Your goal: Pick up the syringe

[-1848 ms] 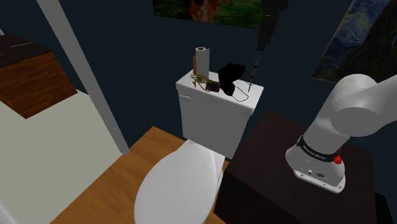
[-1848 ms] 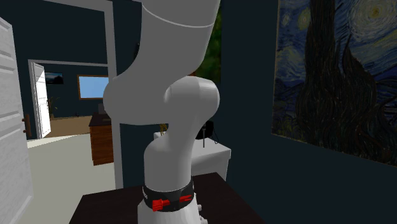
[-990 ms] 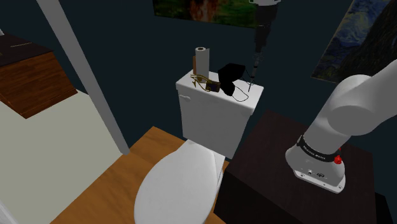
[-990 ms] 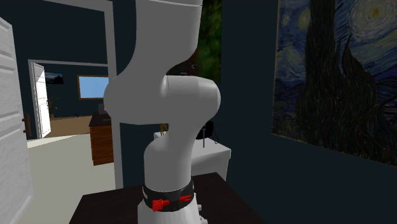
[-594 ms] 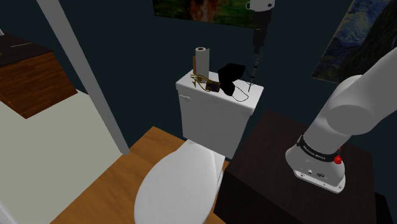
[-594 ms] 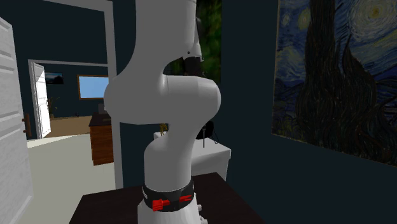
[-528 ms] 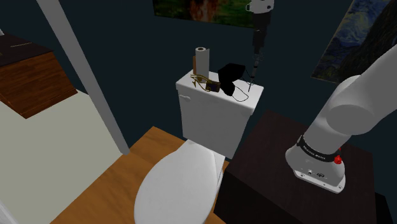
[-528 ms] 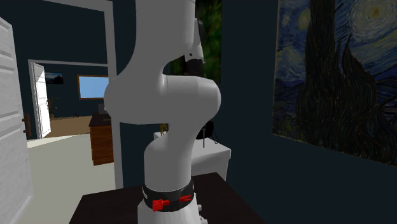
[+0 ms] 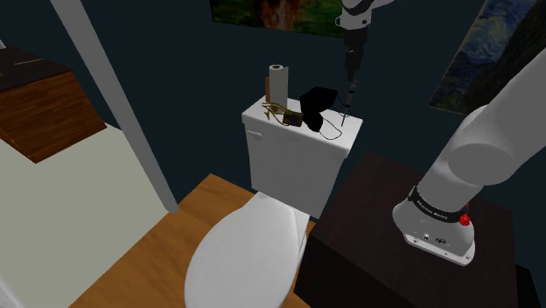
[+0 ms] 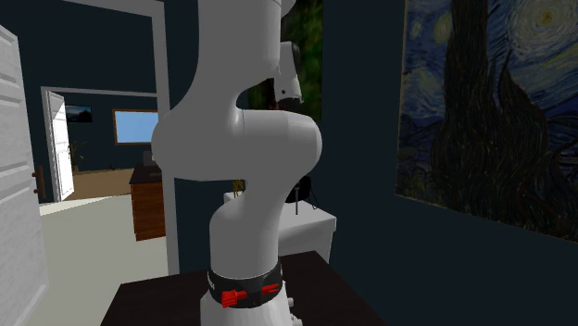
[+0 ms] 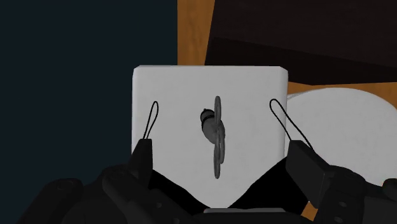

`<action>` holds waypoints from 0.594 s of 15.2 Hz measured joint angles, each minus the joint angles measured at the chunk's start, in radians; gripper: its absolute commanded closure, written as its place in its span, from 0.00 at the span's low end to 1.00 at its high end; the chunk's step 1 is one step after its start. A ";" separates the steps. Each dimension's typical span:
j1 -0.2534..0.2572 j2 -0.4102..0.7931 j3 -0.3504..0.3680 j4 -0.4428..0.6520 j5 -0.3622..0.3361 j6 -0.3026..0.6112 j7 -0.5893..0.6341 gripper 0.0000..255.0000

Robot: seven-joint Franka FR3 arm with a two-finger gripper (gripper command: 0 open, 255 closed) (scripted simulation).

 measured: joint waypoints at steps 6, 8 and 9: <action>-0.002 0.010 -0.004 -0.024 -0.001 0.034 0.001 1.00; -0.002 0.009 -0.003 -0.024 -0.001 0.034 0.001 1.00; -0.002 0.009 -0.003 -0.024 0.000 0.034 0.001 1.00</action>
